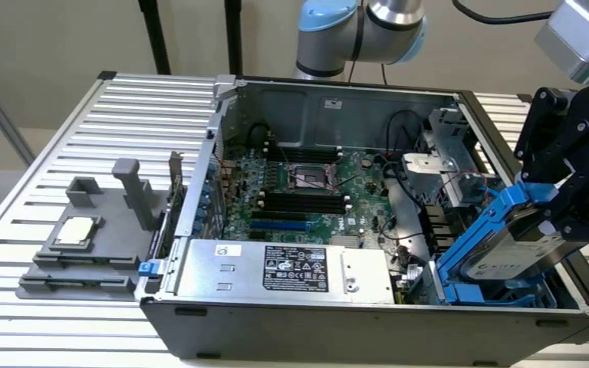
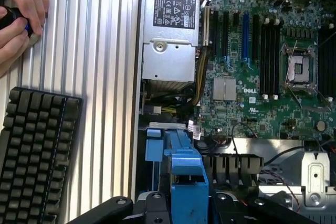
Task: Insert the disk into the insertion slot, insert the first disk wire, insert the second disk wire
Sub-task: 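Insert the disk into the insertion slot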
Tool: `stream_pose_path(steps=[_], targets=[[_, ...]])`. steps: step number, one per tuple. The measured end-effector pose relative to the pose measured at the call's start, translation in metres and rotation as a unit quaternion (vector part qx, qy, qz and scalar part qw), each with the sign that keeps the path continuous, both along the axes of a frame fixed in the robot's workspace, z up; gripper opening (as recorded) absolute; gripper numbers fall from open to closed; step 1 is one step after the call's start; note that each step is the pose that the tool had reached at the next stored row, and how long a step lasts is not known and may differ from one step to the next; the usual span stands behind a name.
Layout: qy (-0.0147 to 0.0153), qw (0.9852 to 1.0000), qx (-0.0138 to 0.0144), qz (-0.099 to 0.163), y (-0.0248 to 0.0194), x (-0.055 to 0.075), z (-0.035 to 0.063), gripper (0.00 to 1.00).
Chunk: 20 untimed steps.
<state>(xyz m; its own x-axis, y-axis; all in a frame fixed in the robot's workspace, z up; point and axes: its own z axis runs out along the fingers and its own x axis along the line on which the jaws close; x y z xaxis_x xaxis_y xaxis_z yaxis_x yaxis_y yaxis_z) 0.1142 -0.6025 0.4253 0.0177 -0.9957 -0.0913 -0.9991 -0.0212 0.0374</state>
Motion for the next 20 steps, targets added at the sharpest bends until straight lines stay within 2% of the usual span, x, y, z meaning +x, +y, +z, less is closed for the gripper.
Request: stream_pose_path(steps=[10, 12, 17, 18, 19, 20], targets=[[0.0, 1.0, 0.003, 0.0, 0.0044, 0.0, -0.0057, 0.32], [0.0, 1.0, 0.0046, 0.001, 0.0056, 0.0, -0.0093, 0.32], [0.0, 1.0, 0.006, 0.002, 0.0063, 0.0, -0.0112, 0.32], [0.0, 1.0, 0.0054, 0.002, 0.0063, 0.0, -0.011, 0.33], [0.0, 1.0, 0.0054, 0.002, 0.0063, 0.0, -0.0111, 0.39], [0.0, 1.0, 0.0054, 0.002, 0.0064, 0.0, -0.0112, 0.39]])
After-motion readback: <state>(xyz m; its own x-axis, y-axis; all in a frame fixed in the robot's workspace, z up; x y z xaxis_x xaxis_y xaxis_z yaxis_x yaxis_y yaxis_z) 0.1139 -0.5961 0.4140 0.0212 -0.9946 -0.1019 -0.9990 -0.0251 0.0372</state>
